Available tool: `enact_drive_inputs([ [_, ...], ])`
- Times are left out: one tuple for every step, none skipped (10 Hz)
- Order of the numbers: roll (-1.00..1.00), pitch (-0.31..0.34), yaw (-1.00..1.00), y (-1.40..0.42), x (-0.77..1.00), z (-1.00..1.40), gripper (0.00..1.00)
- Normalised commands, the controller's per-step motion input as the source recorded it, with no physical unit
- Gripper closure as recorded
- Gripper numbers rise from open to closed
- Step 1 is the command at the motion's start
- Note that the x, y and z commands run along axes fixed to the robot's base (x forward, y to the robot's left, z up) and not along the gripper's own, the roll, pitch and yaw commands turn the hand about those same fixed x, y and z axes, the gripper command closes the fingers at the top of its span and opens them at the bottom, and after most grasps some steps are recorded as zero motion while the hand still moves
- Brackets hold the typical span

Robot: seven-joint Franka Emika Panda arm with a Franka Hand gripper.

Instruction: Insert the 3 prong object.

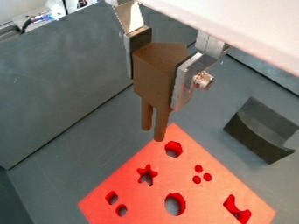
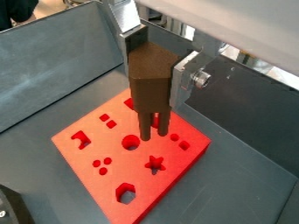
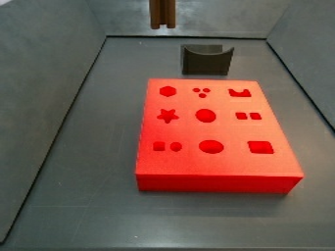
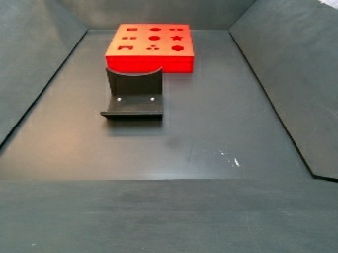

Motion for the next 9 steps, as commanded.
enact_drive_inputs([
  [-0.04,0.000,0.11,0.23,0.35,0.00,1.00],
  [0.15,0.053,0.47,0.12,0.65,0.00,1.00],
  [0.25,0.126,0.55,0.00,0.66,0.03,1.00],
  [0.25,0.130,0.57,0.00,0.63,0.04,1.00],
  [0.27,0.139,0.64,0.00,0.51,0.06,1.00],
  [0.29,0.156,0.71,0.01,0.35,0.07,1.00],
  [0.26,0.164,0.77,0.04,0.25,0.03,1.00],
  [0.19,0.086,0.86,0.00,0.16,0.00,1.00],
  [0.15,0.029,0.89,0.00,0.17,-0.11,1.00],
])
